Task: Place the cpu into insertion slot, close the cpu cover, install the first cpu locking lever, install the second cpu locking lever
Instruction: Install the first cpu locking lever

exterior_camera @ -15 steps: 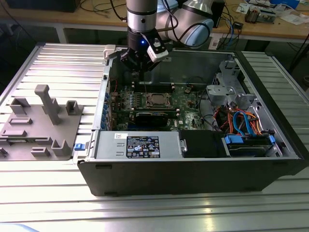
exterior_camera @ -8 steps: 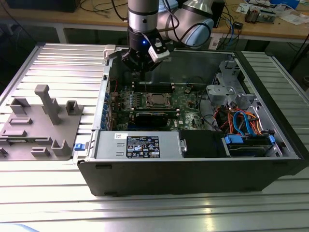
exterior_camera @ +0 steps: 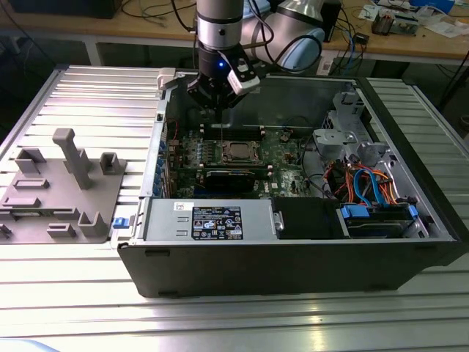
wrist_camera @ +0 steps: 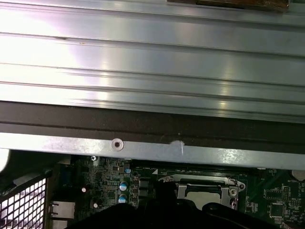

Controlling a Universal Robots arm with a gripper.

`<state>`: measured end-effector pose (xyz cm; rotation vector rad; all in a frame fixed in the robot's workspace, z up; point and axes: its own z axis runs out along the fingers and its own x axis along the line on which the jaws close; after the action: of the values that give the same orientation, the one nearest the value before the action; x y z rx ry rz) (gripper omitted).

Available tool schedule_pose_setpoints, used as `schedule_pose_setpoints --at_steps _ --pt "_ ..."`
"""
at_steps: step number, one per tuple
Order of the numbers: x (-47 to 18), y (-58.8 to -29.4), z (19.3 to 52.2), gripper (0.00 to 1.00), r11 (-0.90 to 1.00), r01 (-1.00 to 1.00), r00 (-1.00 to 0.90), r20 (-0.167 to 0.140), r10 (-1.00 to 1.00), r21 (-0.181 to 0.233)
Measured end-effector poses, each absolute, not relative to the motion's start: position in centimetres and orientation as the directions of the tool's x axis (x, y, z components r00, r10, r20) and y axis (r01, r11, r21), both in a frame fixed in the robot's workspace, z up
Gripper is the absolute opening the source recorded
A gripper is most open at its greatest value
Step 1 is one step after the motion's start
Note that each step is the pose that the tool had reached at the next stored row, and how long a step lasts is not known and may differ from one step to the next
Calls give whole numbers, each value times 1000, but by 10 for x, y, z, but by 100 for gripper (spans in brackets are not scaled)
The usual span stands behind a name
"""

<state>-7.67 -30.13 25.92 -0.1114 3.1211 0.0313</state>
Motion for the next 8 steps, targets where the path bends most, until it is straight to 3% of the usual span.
schedule_pose_setpoints --at_steps 8 --pt "-73 -301 259 11 997 -71 -997 -19 -71 19"
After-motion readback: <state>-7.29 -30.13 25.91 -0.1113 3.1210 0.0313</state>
